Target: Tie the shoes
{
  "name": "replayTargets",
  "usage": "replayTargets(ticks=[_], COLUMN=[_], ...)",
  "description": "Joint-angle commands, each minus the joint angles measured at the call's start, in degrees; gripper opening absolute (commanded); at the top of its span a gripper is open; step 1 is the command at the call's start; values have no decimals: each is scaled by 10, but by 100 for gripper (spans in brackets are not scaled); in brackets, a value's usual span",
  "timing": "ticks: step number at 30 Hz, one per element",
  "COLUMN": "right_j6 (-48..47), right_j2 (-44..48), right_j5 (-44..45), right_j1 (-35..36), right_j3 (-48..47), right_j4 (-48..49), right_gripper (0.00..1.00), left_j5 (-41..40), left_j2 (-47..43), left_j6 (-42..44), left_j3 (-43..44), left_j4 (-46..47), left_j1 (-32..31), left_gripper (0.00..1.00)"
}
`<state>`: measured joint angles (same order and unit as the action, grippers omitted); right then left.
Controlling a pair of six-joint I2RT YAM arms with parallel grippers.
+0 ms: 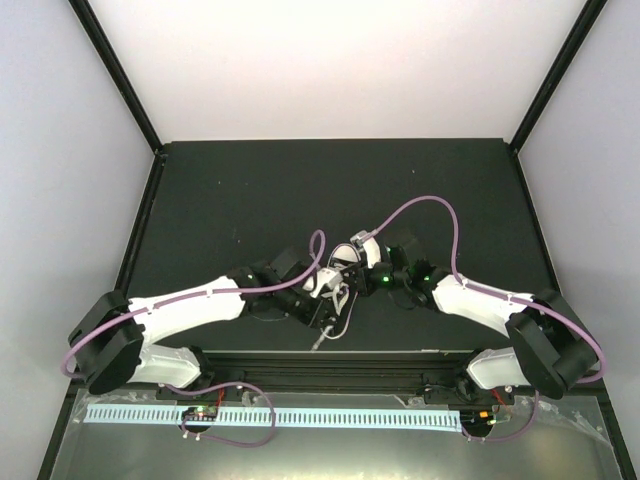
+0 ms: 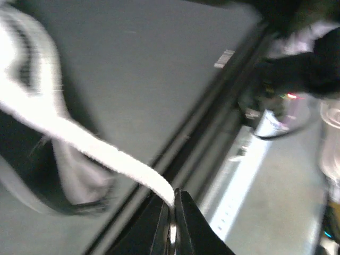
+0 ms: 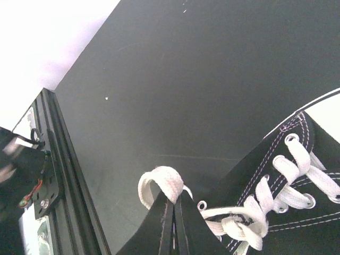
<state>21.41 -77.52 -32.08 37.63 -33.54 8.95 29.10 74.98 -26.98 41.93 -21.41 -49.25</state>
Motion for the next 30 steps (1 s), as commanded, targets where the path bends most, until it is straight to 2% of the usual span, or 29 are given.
replayTargets(ticks=[1,2,3,4,6,11,14,20,24,30], right_j6=[4,4,4,4,3,4,4,3,-1,-3], right_j2=[2,3,4,4,5,9,9,11,9,4], right_j5=[6,7,7,8,7,3,-3,-18,-32,-44], right_j1=[2,1,1,1,2,1,1,1,2,1], right_j3=[-15,-15,-14,-14,-14,-8,-5,3,8,14], right_j4=[5,4,4,2,2,6,9,18,27,33], right_gripper=[2,2,2,2,2,2,2,2,2,2], left_j5=[116,115,111,106,80,-23,-76,-40,-10,6], left_j2=[-12,-8,-4,0,-4,-71,-107,-93,-56,-20], left_j6=[-128,-132,-132,-127,-106,-35,-14,-12,-35,-46], left_j3=[31,31,30,29,27,21,-2,-23,-8,16], left_j4=[121,133,135,129,105,36,37,102,157,192], left_j1=[-58,-66,-70,-70,-66,-35,8,92,110,113], left_gripper=[12,24,44,49,52,54,56,58,57,54])
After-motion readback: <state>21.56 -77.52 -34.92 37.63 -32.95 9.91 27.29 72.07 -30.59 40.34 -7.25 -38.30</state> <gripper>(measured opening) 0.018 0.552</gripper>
